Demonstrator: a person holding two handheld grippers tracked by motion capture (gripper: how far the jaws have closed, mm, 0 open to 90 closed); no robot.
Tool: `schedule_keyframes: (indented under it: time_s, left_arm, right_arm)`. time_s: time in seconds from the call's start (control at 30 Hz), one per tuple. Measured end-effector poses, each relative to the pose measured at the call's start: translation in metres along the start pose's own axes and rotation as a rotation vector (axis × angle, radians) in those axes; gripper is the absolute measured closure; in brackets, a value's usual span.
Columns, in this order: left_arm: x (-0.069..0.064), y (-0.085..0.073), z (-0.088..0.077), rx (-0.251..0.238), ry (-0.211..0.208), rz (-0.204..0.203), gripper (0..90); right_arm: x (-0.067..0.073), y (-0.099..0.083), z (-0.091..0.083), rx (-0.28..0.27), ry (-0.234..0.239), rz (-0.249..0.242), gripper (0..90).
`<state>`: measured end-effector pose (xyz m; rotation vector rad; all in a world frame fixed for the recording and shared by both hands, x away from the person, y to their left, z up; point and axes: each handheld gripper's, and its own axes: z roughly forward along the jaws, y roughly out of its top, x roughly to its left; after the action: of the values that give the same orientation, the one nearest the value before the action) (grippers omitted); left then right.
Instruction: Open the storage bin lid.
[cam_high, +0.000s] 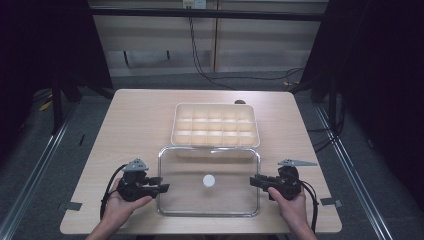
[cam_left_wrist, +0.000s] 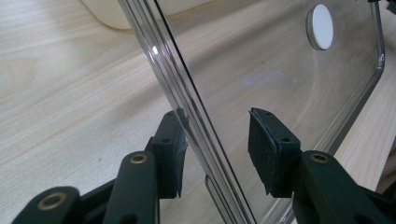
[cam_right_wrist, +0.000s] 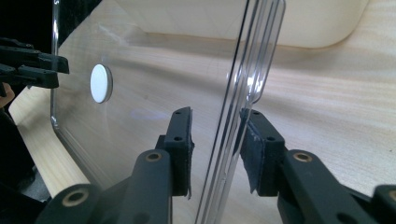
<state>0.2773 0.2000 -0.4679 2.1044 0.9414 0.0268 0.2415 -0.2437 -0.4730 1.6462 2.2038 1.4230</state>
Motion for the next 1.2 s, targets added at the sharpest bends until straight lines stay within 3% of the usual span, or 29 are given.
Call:
schedule_keyframes:
  time_s: [0.13, 0.27, 0.5, 0.63, 0.7, 0.77, 0.83, 0.93, 1.0, 1.1, 1.13, 1.2]
  left_arm:
    - [0.004, -0.001, 0.003, 0.019, 0.007, 0.001, 56.7]
    - [0.007, -0.003, 0.007, 0.021, -0.001, -0.031, 56.5]
    - [0.005, -0.007, 0.013, 0.061, 0.018, -0.016, 56.5]
    - [0.009, -0.008, 0.015, 0.067, -0.005, -0.037, 56.4]
    - [0.010, -0.008, 0.016, 0.069, -0.011, -0.039, 56.3]
    - [0.009, -0.008, 0.017, 0.084, -0.018, -0.041, 55.5]
    - [0.008, -0.008, 0.018, 0.088, -0.016, -0.044, 54.3]
    - [0.008, -0.008, 0.019, 0.088, -0.012, -0.038, 54.0]
    - [0.008, -0.009, 0.019, 0.102, -0.012, -0.037, 52.9]
    - [0.007, -0.009, 0.019, 0.090, 0.018, -0.017, 51.8]
    - [0.009, -0.008, 0.017, 0.076, -0.005, -0.039, 50.8]
    - [0.009, -0.008, 0.014, 0.057, 0.018, -0.048, 46.1]
  right_arm:
    - [-0.003, 0.000, 0.005, 0.019, -0.007, 0.006, 63.2]
    - [-0.006, -0.002, 0.012, 0.045, -0.026, 0.004, 59.6]
    - [-0.008, -0.007, 0.017, 0.087, -0.057, 0.016, 53.6]
    - [-0.009, -0.008, 0.019, 0.102, -0.070, 0.022, 51.6]
    - [-0.008, -0.008, 0.020, 0.109, -0.091, 0.013, 49.6]
    - [-0.005, -0.009, 0.023, 0.118, -0.146, -0.016, 47.2]
    - [-0.005, -0.009, 0.022, 0.113, -0.155, -0.022, 46.3]
    - [-0.007, -0.009, 0.019, 0.086, -0.131, 0.002, 44.0]
    - [-0.008, -0.009, 0.018, 0.078, -0.145, 0.000, 41.9]
    - [-0.009, -0.009, 0.014, 0.041, -0.123, -0.003, 42.8]
    - [-0.008, -0.008, 0.011, 0.023, -0.110, -0.006, 42.7]
    - [-0.008, -0.007, 0.007, -0.001, -0.098, -0.015, 42.1]
